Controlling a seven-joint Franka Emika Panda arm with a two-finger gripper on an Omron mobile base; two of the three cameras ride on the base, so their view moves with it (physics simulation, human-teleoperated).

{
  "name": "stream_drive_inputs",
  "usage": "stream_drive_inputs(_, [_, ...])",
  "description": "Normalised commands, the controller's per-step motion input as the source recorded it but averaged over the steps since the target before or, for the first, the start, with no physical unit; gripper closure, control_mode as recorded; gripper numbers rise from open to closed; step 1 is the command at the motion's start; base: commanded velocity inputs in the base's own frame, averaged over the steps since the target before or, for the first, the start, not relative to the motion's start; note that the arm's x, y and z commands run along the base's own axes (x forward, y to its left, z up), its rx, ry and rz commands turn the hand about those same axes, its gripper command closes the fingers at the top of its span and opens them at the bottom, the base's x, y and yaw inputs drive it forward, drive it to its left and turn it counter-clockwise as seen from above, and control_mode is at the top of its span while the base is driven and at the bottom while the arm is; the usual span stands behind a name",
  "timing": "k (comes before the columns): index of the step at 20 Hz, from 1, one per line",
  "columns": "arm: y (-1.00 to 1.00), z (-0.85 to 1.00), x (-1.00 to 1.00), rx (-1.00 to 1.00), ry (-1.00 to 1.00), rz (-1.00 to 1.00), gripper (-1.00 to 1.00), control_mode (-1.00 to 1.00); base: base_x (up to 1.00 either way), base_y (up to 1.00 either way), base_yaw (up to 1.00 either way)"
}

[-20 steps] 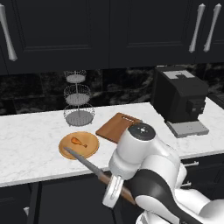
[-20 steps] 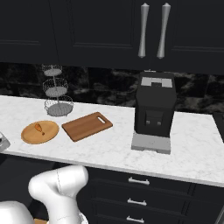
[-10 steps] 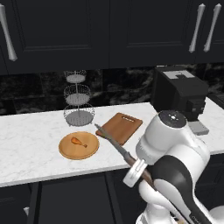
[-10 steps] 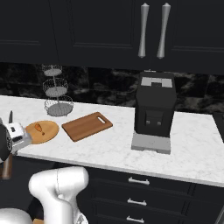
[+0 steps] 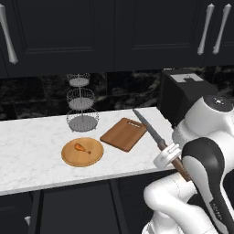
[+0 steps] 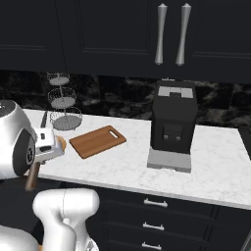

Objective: Pick up the knife from the drawer and place it on the cutting board. Then place the meat from the plate to the cutting board.

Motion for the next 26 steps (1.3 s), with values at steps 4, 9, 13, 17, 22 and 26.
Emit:
stream_drive_inputs(4, [-0.67,0.19,0.38,0.07,-0.12,-0.16,1.0,-1.0,0.0,0.0,0.0])
stream_drive_inputs(9, [-0.55,0.0,0.57,0.1,-0.02,-0.13,1.0,-1.0,0.0,0.0,0.0])
stream_drive_inputs(13, [-0.37,-0.11,0.64,0.15,0.01,-0.08,1.0,-1.0,0.0,0.0,0.0])
stream_drive_inputs(17, [-0.14,-0.48,0.46,0.04,0.08,-0.05,1.0,-1.0,0.0,0.0,0.0])
stream_drive_inputs(22, [0.01,-0.43,0.97,0.01,0.14,-0.06,1.0,-1.0,0.0,0.0,0.0])
stream_drive_inputs(26, [0.03,-0.41,0.94,0.0,0.04,-0.05,1.0,-1.0,0.0,0.0,0.0])
